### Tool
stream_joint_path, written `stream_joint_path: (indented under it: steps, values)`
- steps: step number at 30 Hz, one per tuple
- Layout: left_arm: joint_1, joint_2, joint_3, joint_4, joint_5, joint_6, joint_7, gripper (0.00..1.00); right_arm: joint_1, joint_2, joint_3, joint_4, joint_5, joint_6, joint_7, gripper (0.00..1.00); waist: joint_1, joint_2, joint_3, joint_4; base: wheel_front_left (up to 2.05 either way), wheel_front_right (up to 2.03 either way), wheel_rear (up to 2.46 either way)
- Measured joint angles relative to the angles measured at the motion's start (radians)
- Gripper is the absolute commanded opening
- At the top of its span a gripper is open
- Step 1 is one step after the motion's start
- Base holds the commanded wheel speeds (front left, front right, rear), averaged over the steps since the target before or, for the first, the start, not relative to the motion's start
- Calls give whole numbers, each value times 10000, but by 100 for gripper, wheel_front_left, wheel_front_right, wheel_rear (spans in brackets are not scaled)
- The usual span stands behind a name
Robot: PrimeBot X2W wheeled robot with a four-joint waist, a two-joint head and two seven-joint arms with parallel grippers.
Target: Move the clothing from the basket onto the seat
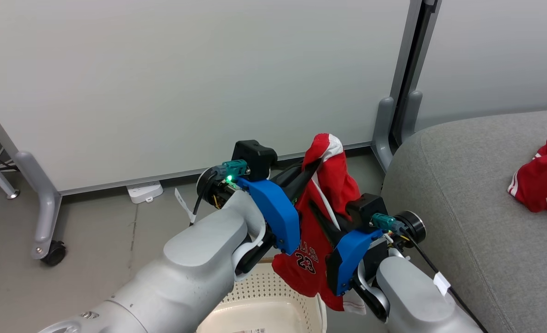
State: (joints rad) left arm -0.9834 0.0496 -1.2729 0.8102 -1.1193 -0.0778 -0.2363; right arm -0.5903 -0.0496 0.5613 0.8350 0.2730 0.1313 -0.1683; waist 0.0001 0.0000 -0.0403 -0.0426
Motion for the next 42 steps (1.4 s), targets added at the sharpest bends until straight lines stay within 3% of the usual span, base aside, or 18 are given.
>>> stream_joint_path:
  steps: [9,10,11,12,19,24,25,26,31,42]
  values:
    - [0,0,-36,146,-71,-40,50,0,-8,0,86,104,48,0,-92,0,0,0,2,17,0,0,0]
    - [0,0,-38,157,-77,-40,59,10,-9,0,96,113,65,0,-94,0,0,0,0,16,0,0,0]
    - [1,0,-42,163,-73,-42,61,48,-9,0,105,119,69,0,-96,0,0,0,-2,14,0,0,0]
    - [1,0,-46,159,-59,-42,52,100,-12,0,109,125,73,0,-102,0,0,0,-3,12,0,0,0]
    - [429,33,341,56,453,-42,-224,100,-35,-10,-90,249,6,0,-226,0,-1,0,-4,30,0,0,0]
    - [1921,727,2328,-1664,2180,242,-263,100,-40,-8,-401,293,-167,0,-330,0,-2,0,75,123,0,0,0]
    - [1921,727,2328,-1664,2180,242,-263,100,-40,-8,-401,293,-167,0,-330,0,-2,0,75,123,0,0,0]
    - [3069,963,3110,-2412,2861,320,-263,100,-36,-6,-594,324,-291,0,-359,0,-1,0,108,201,0,0,0]
    - [5294,1312,4800,-3781,4539,397,-263,100,12,-10,-970,291,-614,0,-433,0,-2,0,206,378,0,0,0]
    - [7820,1423,7344,-4964,6633,-75,-263,100,298,-4,-1547,-33,-938,0,-345,0,-2,0,281,630,0,0,0]
